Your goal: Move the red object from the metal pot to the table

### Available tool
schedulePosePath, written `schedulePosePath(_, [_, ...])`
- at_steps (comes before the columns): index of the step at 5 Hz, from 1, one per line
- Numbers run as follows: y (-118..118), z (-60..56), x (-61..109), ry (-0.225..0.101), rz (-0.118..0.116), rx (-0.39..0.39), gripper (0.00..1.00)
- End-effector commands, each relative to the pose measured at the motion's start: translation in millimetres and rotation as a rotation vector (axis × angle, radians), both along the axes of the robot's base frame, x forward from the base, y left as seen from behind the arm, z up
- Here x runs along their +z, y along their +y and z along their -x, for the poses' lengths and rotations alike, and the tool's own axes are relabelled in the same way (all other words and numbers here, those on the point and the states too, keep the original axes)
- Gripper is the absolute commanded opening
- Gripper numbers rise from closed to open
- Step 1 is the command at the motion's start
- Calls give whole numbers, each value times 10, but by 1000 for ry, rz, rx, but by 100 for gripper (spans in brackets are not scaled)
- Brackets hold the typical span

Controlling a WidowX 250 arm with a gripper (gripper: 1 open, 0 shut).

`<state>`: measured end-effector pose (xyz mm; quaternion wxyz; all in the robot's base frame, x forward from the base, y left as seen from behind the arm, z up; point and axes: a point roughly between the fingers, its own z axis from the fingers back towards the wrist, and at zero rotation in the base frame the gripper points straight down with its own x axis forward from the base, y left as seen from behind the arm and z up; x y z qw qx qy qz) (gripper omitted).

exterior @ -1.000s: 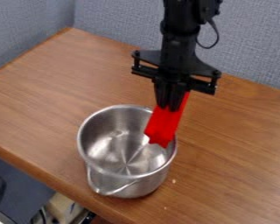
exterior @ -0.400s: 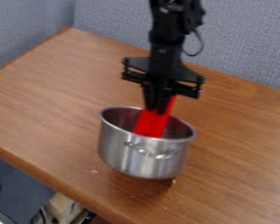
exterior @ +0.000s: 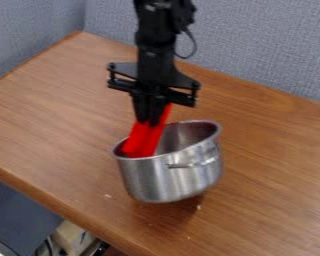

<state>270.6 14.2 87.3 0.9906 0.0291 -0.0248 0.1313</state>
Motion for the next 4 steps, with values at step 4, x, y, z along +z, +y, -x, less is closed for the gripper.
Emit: schedulePosePath(4, [-83, 7, 311, -81, 42, 4, 0])
